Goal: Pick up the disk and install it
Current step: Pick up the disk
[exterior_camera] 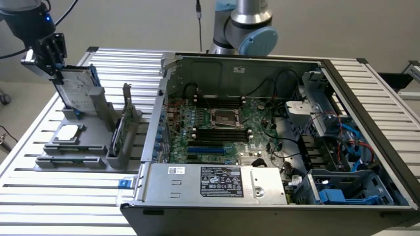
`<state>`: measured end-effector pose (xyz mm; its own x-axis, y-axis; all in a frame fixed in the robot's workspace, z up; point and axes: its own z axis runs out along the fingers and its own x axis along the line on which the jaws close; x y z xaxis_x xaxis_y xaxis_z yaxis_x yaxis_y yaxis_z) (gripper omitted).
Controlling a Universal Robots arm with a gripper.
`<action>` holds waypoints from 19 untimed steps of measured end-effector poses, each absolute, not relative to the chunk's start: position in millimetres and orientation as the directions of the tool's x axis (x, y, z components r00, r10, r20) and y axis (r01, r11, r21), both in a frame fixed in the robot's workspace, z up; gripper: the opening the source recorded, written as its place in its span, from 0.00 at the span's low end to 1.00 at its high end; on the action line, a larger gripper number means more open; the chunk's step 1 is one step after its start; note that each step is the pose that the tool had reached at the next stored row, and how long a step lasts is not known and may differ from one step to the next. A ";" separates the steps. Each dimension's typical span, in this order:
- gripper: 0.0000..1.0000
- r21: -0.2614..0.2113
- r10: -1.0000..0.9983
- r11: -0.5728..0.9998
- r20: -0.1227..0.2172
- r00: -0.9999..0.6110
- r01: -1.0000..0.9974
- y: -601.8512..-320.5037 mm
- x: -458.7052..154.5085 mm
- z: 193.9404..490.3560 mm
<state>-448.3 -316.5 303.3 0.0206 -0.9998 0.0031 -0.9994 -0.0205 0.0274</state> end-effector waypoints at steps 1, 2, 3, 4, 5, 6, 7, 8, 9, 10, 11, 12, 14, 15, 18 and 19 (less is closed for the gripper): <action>0.33 0.027 -1.000 -0.020 0.003 0.021 -0.999 -316.5 -448.3 305.6; 0.33 0.027 -1.000 -0.020 0.003 0.021 -0.999 -316.5 -448.3 308.1; 0.33 0.027 -1.000 -0.021 0.003 0.021 -0.999 -316.5 -448.3 310.8; 0.33 0.027 -1.000 -0.021 0.003 0.021 -0.999 -316.6 -448.2 313.8; 0.33 0.027 -1.000 -0.021 0.003 0.021 -0.999 -316.6 -448.3 317.1; 0.33 0.027 -1.000 -0.021 0.003 0.021 -0.999 -316.6 -448.3 320.5; 0.33 0.027 -1.000 -0.021 0.003 0.021 -0.999 -316.5 -448.3 324.2; 0.33 0.027 -1.000 -0.021 0.003 0.021 -0.999 -316.5 -448.3 327.8; 0.33 0.027 -1.000 -0.021 0.003 0.021 -0.999 -316.5 -448.3 331.7; 0.33 0.027 -1.000 -0.021 0.003 0.021 -0.999 -316.5 -448.3 335.0; 0.33 0.027 -1.000 -0.021 0.003 0.021 -0.999 -316.5 -448.3 337.7; 0.33 0.027 -1.000 -0.021 0.003 0.021 -0.999 -316.5 -448.3 340.1; 0.33 0.027 -1.000 -0.021 0.003 0.021 -0.999 -316.5 -448.3 344.6; 0.33 0.027 -1.000 -0.021 0.003 0.021 -0.999 -316.5 -448.3 346.9; 0.33 0.027 -1.000 -0.021 0.003 0.021 -0.999 -316.5 -448.3 353.3; 0.33 0.027 -1.000 -0.021 0.003 0.021 -0.999 -316.5 -448.3 355.3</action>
